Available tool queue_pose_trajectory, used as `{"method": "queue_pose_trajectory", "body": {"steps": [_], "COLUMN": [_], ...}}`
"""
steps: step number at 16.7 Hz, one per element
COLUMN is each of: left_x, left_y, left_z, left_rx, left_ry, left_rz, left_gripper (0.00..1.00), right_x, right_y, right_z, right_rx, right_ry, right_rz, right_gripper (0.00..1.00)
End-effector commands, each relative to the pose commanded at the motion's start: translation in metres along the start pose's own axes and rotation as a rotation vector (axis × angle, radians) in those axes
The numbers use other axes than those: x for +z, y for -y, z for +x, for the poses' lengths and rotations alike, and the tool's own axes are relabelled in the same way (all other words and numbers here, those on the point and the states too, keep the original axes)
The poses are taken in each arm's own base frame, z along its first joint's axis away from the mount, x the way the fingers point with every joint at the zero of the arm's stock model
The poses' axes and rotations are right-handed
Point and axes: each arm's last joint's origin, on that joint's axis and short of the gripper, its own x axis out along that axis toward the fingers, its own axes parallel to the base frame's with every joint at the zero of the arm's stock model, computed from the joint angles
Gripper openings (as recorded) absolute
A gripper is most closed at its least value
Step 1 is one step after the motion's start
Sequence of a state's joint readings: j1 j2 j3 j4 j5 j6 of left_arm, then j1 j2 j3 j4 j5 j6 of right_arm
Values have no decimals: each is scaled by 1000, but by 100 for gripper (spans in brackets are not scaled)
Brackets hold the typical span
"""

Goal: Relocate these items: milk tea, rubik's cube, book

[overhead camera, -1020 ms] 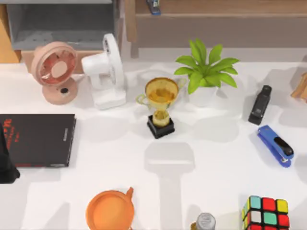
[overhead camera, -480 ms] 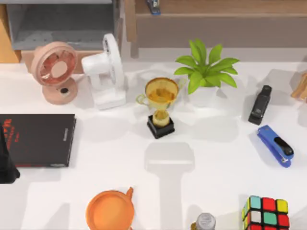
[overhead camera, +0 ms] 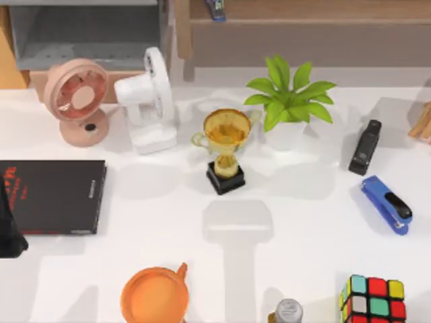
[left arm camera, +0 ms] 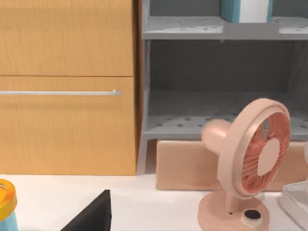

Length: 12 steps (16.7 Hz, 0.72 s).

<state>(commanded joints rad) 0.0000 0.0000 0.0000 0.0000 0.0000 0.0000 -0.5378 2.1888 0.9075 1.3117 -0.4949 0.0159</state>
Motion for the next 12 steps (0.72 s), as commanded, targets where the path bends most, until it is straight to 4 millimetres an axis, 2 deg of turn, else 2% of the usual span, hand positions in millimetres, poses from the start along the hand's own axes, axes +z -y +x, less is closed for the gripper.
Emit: {"method": "queue_pose_trajectory", "body": {"steps": [6, 12], "left_x": [0, 0], "left_y": [0, 0], "left_z": [0, 0], "left_rx": [0, 0], "left_ry": [0, 0], "left_rz": [0, 0], "left_gripper": [100, 100], "right_x": [-6, -6], "right_y": [0, 0], "right_z": [-1, -1], "right_rx": [0, 0], "right_ry": [-6, -6], "right_rz": [3, 3], "right_gripper": [0, 45]}}
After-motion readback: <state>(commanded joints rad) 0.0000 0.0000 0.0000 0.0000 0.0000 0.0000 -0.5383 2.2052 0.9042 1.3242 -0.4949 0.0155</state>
